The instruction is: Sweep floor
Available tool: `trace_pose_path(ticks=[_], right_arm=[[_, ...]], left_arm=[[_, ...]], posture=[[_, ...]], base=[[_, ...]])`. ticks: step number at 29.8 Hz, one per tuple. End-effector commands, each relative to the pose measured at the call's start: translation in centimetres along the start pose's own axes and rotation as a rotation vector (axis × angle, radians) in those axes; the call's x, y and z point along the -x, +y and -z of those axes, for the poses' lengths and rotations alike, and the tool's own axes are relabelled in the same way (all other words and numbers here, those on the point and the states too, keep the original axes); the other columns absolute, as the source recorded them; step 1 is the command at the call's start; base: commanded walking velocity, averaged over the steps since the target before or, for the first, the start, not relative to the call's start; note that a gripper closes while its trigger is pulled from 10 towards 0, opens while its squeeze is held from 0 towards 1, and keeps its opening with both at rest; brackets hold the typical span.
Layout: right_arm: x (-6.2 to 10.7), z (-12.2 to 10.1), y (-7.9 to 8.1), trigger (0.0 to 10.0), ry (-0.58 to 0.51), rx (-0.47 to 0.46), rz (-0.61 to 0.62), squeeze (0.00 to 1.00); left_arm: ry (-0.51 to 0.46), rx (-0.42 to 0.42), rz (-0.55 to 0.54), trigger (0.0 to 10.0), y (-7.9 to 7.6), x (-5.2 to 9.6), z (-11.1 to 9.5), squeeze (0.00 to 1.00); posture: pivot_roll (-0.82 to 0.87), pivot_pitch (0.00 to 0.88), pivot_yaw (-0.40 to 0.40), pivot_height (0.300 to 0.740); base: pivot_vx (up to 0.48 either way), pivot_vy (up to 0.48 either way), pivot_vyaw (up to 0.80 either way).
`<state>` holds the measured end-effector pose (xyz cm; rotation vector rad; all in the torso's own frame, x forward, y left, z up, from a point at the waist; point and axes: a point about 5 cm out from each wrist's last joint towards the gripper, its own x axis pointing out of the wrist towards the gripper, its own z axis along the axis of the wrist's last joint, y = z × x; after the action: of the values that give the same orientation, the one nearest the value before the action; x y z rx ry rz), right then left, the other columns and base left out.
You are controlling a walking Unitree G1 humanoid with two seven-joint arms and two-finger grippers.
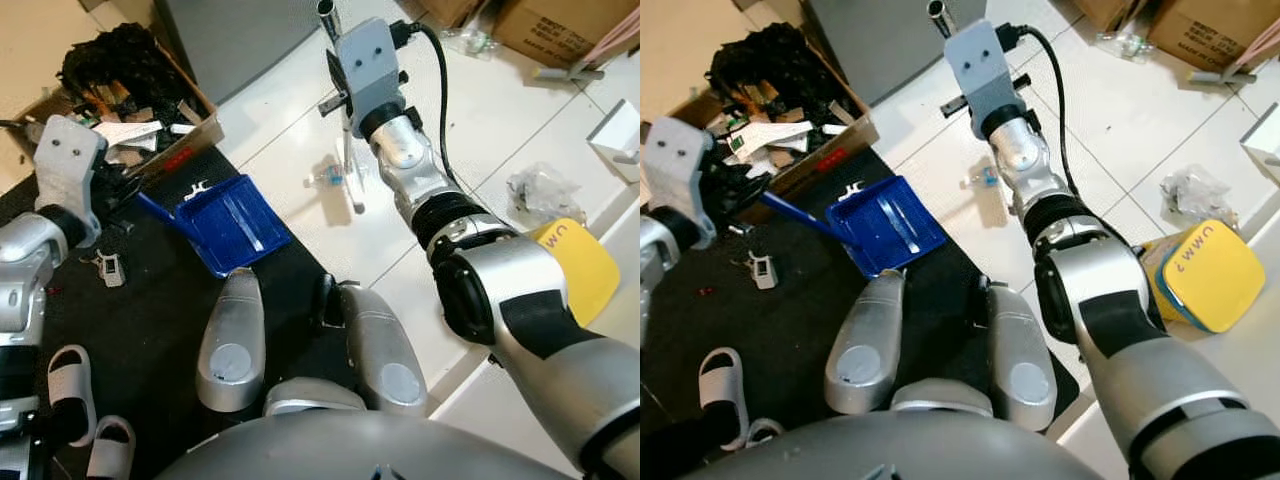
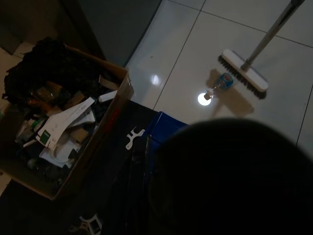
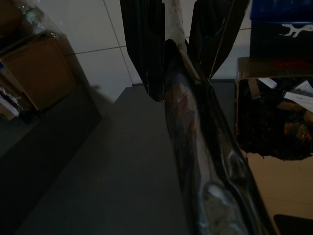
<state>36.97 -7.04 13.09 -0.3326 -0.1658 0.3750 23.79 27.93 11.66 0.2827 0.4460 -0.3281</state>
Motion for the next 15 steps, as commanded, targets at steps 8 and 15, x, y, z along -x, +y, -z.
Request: trace_pose_path(ticks=[8, 15], right_arm=[[-0.4, -1.1, -0.9, 10.0, -0.060, 0.107, 0.023, 0.00], [0.6, 1.0, 1.5, 10.0, 0.032, 0.229, -0.119, 0.00]], left_arm=[[0.064, 0.042, 0.039, 10.0, -1.0, 0.5, 1.2, 0.00], [0.066, 0.047, 0.038, 10.0, -1.2, 1.0, 1.1, 0.00]], posture=[[0.50, 0.286, -0.067, 0.740], [0.51, 0.295, -0.061, 0.740]], base=[[0.000, 0.000, 0.00], [0.000, 0.000, 0.00]])
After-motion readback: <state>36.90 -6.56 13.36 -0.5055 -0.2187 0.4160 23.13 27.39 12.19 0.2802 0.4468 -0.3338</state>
